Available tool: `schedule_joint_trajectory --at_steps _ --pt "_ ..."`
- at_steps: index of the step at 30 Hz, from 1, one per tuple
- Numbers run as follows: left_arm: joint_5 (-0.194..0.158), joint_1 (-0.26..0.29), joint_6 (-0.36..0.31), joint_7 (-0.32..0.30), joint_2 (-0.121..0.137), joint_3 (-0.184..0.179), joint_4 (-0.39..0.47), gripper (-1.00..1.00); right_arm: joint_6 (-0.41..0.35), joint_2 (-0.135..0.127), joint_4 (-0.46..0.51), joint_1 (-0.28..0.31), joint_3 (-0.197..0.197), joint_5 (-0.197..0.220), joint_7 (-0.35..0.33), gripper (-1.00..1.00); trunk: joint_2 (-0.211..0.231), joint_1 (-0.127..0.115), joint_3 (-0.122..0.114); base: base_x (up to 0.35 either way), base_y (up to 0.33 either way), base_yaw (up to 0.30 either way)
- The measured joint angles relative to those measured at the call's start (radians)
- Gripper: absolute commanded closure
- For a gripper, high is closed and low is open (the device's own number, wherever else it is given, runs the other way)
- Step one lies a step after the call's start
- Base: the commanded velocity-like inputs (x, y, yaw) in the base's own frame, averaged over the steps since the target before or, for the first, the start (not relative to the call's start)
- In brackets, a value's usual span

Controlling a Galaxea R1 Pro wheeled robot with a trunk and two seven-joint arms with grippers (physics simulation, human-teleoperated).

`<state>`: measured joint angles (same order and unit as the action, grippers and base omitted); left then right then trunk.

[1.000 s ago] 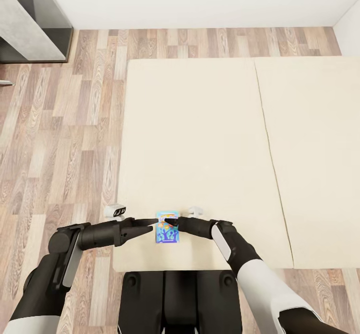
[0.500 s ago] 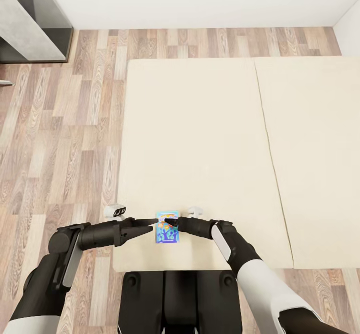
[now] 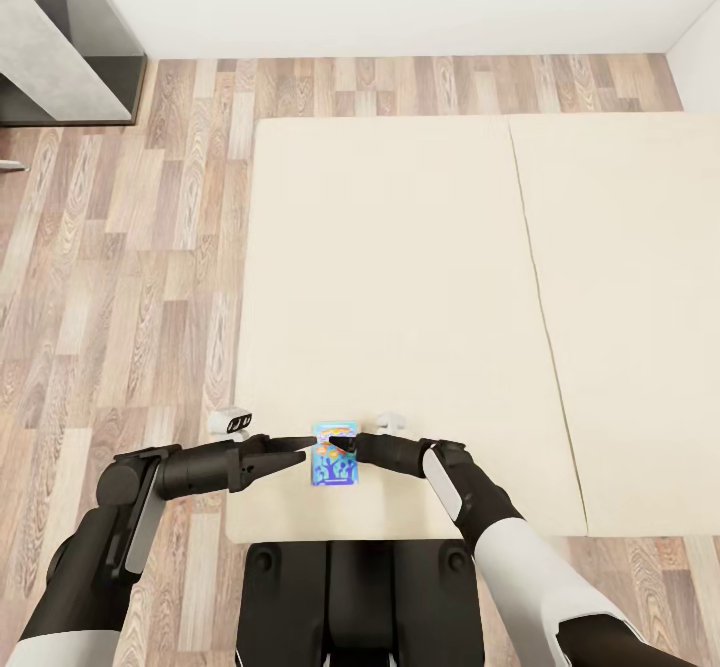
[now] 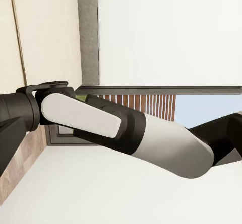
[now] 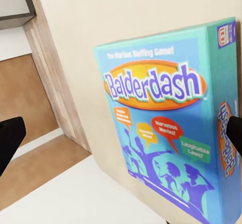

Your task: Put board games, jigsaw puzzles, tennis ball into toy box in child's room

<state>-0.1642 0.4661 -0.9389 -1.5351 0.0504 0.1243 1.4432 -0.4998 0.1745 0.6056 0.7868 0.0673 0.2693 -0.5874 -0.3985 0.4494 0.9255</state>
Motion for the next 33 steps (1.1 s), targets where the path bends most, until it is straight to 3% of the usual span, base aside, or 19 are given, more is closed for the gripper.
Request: schedule_joint_trajectory --at_steps 33 --pt "0.000 0.000 0.000 0.000 0.000 0.000 0.000 -1.00 0.003 0.000 0.001 0.000 0.000 -0.001 0.000 -1.00 0.000 0.000 0.000 0.000 0.090 0.000"
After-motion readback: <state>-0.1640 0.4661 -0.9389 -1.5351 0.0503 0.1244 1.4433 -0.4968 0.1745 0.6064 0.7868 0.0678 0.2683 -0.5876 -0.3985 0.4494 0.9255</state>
